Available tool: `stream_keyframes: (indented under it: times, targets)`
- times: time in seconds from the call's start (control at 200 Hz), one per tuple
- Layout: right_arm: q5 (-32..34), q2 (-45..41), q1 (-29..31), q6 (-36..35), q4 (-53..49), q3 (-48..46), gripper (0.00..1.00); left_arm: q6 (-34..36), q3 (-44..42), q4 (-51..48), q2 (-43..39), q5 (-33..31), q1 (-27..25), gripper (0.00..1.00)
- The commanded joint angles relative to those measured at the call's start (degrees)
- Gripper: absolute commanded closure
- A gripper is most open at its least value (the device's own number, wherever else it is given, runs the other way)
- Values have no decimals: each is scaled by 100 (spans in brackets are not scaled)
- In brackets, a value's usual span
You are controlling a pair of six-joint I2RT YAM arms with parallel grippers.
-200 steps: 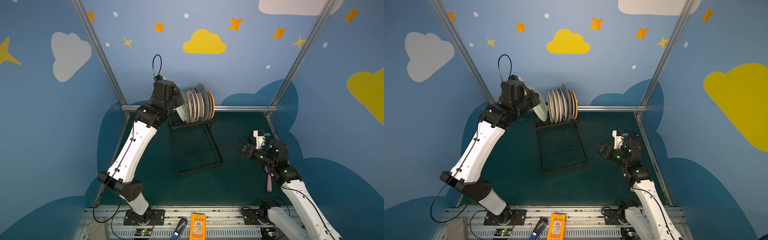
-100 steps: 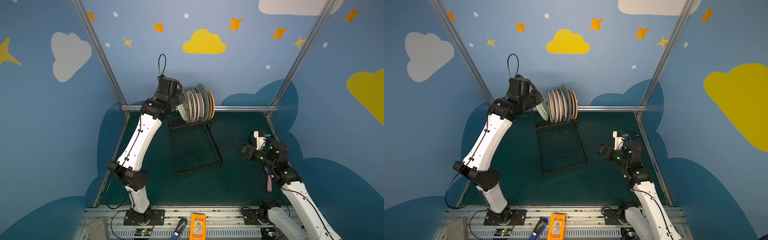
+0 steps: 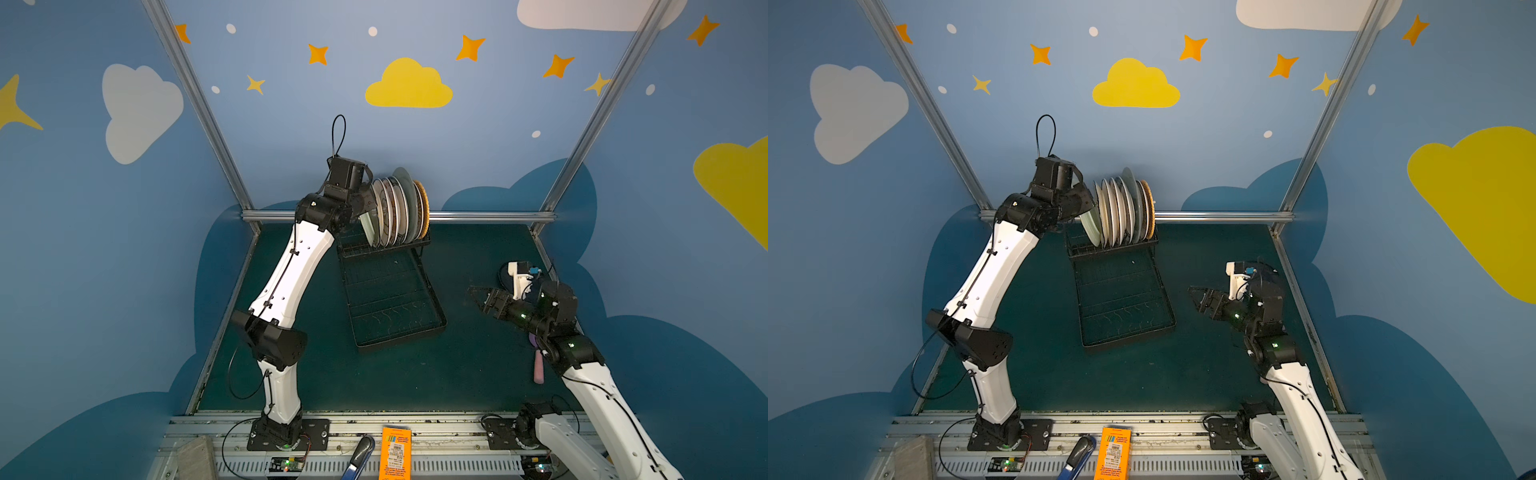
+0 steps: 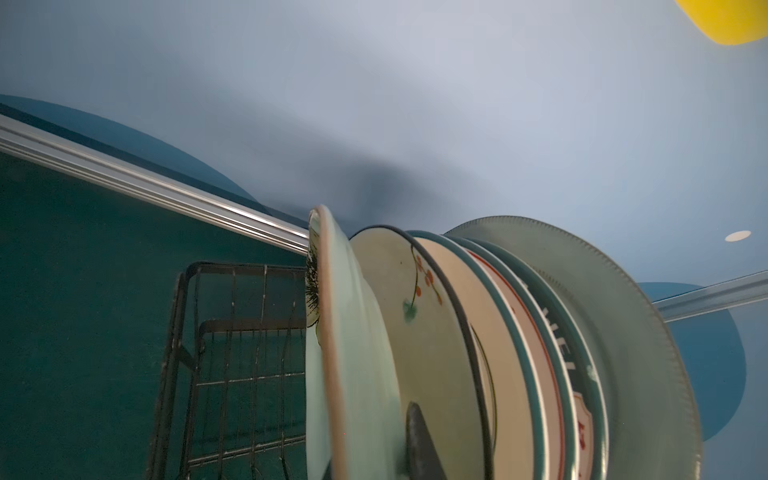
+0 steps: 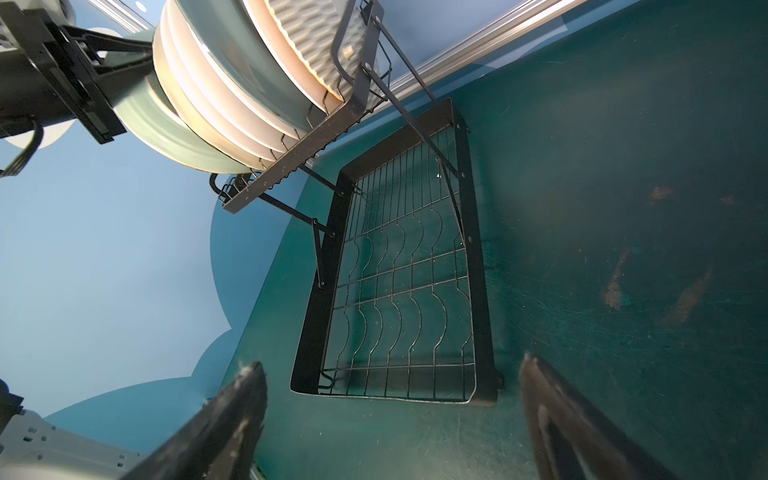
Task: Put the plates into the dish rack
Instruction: 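Lower the sunflower plate into the rack slot beside the standing plates with left gripper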
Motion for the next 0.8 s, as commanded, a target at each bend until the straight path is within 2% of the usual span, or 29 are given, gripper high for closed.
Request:
stream_keyframes:
  times: [0.0, 0.626, 0.796]
  targets:
    - [64, -71, 7, -84, 30, -85, 7, 129, 304, 350, -128, -150, 29, 96]
    - [85, -67, 7, -82, 9, -94, 7, 260, 622, -1, 270, -67, 122, 96]
    - [79, -52, 7, -69, 14, -94, 7, 255, 688, -36, 341, -10, 164, 90]
